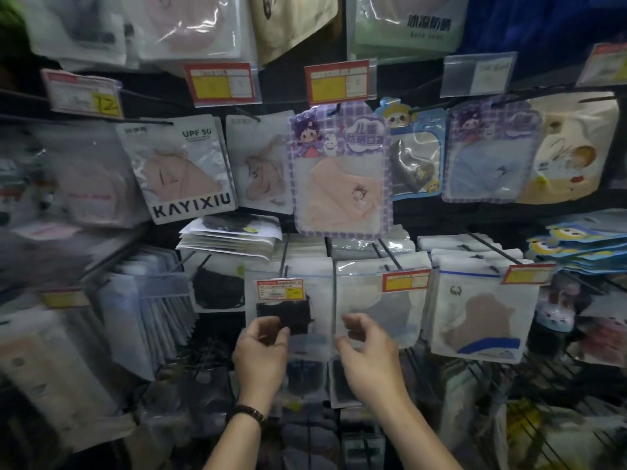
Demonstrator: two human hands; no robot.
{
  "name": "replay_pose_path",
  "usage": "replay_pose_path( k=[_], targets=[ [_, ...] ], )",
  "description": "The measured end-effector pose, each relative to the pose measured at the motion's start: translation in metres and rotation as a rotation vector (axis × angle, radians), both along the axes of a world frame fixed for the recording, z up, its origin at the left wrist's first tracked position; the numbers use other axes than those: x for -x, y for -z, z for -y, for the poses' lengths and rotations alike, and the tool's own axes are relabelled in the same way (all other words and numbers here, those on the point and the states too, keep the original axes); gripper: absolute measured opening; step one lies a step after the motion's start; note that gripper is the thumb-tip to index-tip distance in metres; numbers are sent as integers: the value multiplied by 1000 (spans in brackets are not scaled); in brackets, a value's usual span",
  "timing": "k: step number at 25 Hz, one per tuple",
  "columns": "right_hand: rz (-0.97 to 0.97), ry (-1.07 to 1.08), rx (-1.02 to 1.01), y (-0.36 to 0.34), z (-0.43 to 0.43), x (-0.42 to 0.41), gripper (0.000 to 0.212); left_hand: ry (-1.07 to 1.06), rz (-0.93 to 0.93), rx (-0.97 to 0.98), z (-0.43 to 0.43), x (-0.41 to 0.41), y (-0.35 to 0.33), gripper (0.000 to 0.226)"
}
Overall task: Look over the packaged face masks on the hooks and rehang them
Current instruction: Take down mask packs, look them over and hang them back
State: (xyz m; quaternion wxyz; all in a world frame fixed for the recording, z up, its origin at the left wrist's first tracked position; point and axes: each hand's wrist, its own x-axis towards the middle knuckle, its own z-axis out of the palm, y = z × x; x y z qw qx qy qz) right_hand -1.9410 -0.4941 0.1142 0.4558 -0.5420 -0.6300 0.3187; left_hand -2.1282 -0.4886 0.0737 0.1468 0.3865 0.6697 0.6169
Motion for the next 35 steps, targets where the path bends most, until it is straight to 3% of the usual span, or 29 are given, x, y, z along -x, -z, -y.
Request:
replay_pose_path(
  k=[5, 9, 13, 20, 24, 26, 31, 35],
  targets=[
    [-72, -55, 93, -17, -8, 47, 68, 24, -123, 104, 1, 55, -14, 63],
    [-146, -25, 155, -19, -21, 65, 82, 188, -47, 235, -7, 70, -13, 89],
    [-178, -24, 187, -16, -25, 72, 86, 290, 47, 179, -13, 73, -8, 70],
    [-124, 38, 170, -4, -28, 74, 78, 146, -12, 118, -5, 77, -14, 53],
    [42, 134, 67, -3, -25, 65, 54, -6, -108, 59, 11, 76, -21, 33],
    [71, 197, 0, -6, -23, 58, 39, -43, -50, 47, 15, 81, -23, 23],
    [-149, 205, 38, -9, -19, 46, 12, 21, 167, -22, 21, 81, -23, 13],
    [-302, 148, 20, -6, -7, 39, 16, 78, 310, -85, 32, 79, -17, 9]
  ],
)
